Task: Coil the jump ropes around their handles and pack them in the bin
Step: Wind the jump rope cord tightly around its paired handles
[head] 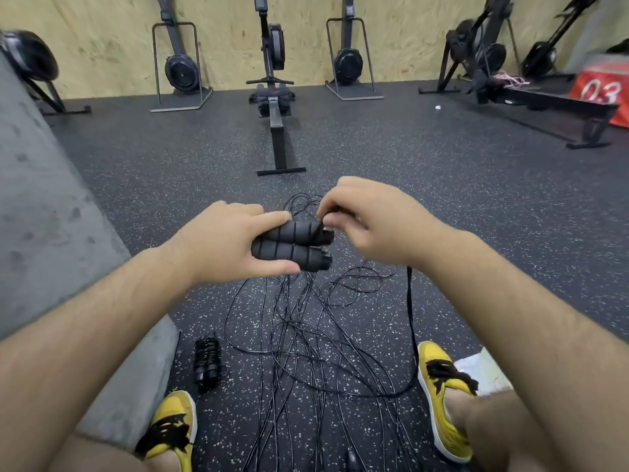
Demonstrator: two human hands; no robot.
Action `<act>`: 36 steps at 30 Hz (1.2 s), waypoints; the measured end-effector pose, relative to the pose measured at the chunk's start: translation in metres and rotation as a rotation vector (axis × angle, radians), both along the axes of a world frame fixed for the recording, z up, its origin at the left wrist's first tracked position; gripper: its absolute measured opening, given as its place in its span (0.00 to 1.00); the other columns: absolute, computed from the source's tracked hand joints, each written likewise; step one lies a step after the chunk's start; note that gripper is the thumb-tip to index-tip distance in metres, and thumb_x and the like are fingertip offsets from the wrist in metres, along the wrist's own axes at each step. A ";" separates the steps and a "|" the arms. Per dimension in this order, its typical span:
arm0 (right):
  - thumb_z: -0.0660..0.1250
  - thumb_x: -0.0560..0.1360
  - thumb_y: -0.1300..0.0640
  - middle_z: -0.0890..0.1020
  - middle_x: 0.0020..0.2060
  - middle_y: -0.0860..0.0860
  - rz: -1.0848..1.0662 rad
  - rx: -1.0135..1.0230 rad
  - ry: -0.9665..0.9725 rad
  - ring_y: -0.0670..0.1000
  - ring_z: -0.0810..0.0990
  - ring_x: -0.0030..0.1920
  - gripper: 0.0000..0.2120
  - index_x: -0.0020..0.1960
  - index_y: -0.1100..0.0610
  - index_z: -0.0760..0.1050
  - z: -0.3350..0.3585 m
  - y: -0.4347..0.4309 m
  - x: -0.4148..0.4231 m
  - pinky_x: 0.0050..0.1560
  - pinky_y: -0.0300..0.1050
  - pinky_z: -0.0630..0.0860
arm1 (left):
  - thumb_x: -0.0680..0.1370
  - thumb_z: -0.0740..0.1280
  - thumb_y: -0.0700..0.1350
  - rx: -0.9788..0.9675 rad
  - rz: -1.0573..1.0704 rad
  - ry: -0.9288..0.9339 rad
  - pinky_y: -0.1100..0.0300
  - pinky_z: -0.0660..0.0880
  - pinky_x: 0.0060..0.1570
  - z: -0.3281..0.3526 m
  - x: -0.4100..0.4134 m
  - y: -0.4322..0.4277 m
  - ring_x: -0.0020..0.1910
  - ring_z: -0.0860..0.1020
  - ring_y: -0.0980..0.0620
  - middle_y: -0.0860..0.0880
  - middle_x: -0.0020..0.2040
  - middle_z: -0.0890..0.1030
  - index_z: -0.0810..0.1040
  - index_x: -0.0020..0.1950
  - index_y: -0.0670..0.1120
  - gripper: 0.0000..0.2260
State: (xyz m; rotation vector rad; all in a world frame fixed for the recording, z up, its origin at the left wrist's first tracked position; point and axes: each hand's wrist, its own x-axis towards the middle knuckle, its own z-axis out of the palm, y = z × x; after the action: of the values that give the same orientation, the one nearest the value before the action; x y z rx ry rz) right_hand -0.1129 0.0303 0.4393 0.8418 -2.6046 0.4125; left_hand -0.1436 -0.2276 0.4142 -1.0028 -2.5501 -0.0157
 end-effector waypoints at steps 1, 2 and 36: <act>0.65 0.79 0.55 0.77 0.45 0.45 0.028 -0.077 -0.029 0.48 0.76 0.48 0.05 0.52 0.52 0.79 0.000 0.004 -0.006 0.50 0.44 0.72 | 0.70 0.58 0.78 0.041 -0.039 -0.065 0.57 0.73 0.44 0.003 0.003 0.000 0.43 0.79 0.48 0.54 0.43 0.78 0.75 0.66 0.55 0.35; 0.66 0.79 0.56 0.77 0.44 0.44 0.034 -0.156 -0.056 0.46 0.75 0.47 0.04 0.52 0.53 0.79 -0.001 0.007 -0.011 0.49 0.41 0.71 | 0.70 0.60 0.76 0.089 -0.068 -0.125 0.58 0.71 0.45 0.006 0.006 0.000 0.45 0.78 0.51 0.56 0.44 0.78 0.75 0.67 0.55 0.34; 0.64 0.79 0.59 0.78 0.36 0.43 -0.034 -0.350 -0.296 0.42 0.73 0.37 0.05 0.49 0.51 0.77 -0.028 -0.005 -0.016 0.41 0.46 0.72 | 0.71 0.64 0.74 0.243 -0.139 -0.172 0.54 0.74 0.46 0.013 0.030 0.010 0.43 0.75 0.56 0.57 0.42 0.77 0.76 0.59 0.57 0.26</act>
State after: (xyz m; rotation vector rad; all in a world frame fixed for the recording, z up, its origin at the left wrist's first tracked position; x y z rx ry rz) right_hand -0.1287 0.0254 0.4116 0.6561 -2.6819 1.0164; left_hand -0.1135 -0.2176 0.4277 -1.1193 -2.5445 -0.4576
